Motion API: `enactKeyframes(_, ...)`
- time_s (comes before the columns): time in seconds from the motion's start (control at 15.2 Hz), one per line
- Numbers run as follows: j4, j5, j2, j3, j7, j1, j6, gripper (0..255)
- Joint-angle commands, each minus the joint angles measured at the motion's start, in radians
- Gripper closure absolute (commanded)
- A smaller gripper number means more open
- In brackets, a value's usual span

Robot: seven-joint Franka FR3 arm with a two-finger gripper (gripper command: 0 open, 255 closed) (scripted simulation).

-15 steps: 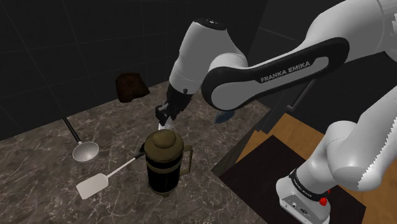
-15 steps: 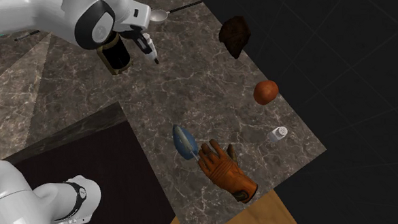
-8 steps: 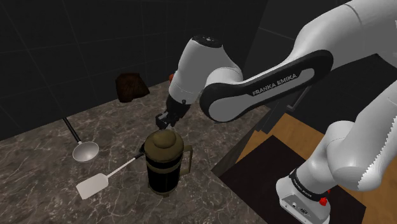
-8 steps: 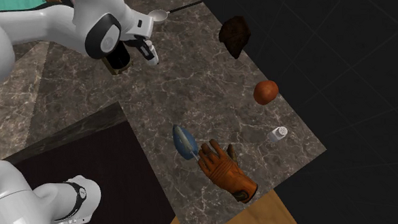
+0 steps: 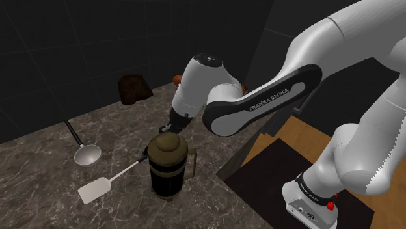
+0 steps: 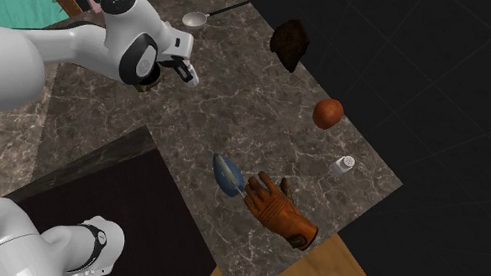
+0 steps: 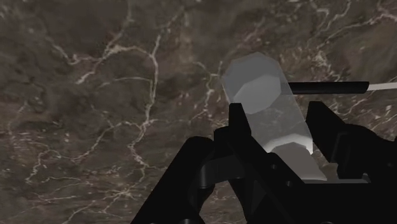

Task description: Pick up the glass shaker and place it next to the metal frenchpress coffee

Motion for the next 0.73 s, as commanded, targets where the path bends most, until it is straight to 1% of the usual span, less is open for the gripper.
enactKeyframes(0.0,-0.008,-0.003,0.003,-0.001,0.003,0.0,0.012,255)
enactKeyframes(0.4,-0.008,-0.004,0.003,-0.001,0.003,0.0,0.012,255)
enactKeyframes(0.46,-0.008,-0.004,0.003,-0.001,0.003,0.0,0.012,0)
enactKeyframes(0.66,-0.008,-0.004,0.003,-0.001,0.003,0.0,0.012,0)
